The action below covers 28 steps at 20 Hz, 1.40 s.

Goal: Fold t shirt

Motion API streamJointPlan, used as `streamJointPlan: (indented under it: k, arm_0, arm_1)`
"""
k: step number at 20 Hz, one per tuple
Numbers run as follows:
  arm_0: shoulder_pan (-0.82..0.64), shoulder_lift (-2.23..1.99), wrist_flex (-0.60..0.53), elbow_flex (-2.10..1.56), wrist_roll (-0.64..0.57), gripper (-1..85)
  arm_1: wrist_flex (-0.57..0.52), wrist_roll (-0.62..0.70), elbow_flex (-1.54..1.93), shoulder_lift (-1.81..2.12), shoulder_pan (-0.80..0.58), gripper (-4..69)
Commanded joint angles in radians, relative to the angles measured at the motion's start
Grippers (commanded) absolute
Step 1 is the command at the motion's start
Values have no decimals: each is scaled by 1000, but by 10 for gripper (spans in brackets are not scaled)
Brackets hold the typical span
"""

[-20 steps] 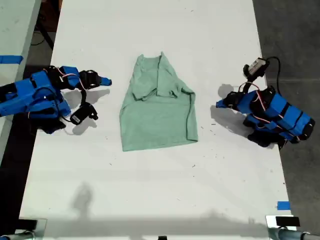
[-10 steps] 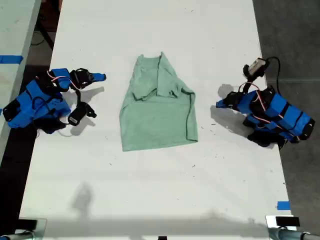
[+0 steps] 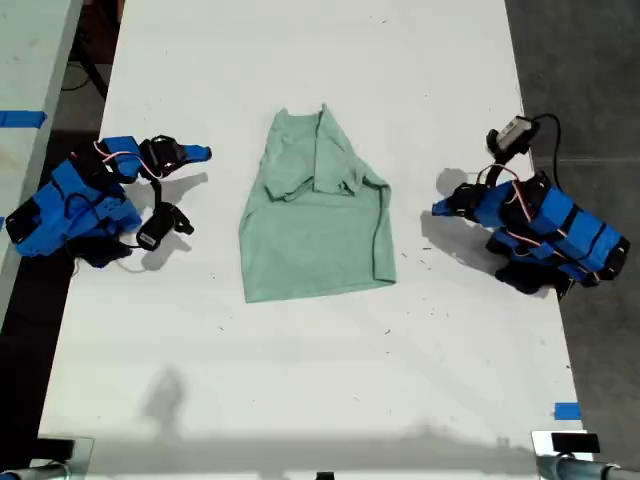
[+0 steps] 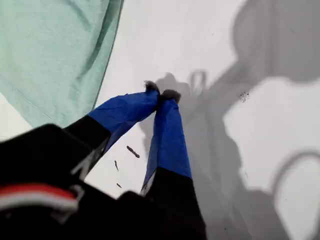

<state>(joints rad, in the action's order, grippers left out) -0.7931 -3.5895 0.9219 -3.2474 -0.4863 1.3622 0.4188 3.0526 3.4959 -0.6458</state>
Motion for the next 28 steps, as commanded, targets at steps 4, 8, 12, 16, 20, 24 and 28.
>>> streamJointPlan:
  k: [4,8,12,16,20,24,28]
  arm_0:
    - [-11,-9,3,-28,18,-3]
    - [-11,-9,3,-28,20,-3]
    - [-11,-9,3,-28,20,1]
    - [-11,-9,5,-28,20,-3]
    - [-12,-9,5,-28,20,-3]
    - [-17,-9,6,-32,32,113]
    - [-20,-9,9,-32,37,113]
  arm_1:
    - [-23,-5,54,14,5,19]
    - [-23,-5,54,14,5,19]
    - [-23,-5,54,14,5,19]
    - [-23,-3,54,14,3,19]
    - [-23,-2,54,14,0,19]
    - [-23,-11,54,14,17,-1]
    - [-25,-12,54,14,23,-2]
